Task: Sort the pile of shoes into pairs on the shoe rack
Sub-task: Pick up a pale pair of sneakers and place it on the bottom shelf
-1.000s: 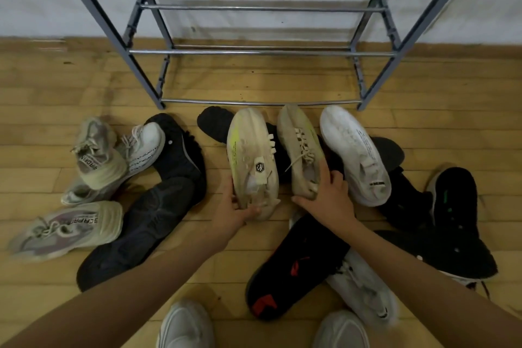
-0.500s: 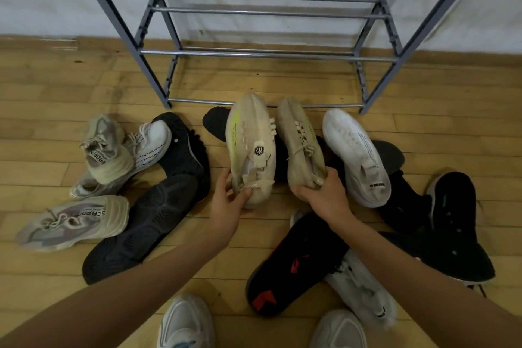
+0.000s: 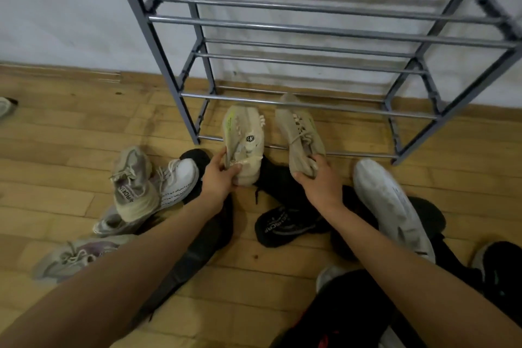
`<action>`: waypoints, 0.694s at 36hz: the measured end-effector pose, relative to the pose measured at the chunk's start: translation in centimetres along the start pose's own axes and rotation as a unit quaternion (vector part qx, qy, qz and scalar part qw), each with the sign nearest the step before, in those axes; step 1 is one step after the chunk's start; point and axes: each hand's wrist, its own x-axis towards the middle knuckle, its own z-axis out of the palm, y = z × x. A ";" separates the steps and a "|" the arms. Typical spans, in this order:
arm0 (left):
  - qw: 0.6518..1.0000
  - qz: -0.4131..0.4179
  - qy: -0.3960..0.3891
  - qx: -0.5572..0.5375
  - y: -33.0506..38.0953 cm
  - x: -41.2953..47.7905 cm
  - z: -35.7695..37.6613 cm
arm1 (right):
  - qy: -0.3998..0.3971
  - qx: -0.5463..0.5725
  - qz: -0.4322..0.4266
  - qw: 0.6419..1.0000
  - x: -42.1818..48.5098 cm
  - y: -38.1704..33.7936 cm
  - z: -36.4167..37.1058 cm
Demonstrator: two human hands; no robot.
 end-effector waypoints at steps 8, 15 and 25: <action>1.000 0.000 0.014 0.011 1.8 6.6 -1.0 | 0.019 -0.016 -0.022 0.999 6.8 -3.5 3.6; 0.996 0.018 0.012 0.083 2.4 11.3 -1.5 | 0.013 -0.014 -0.013 1.000 10.4 -6.1 7.3; 0.991 0.006 0.044 0.123 2.0 14.8 -2.9 | 0.034 -0.074 -0.023 0.996 12.4 -7.7 10.8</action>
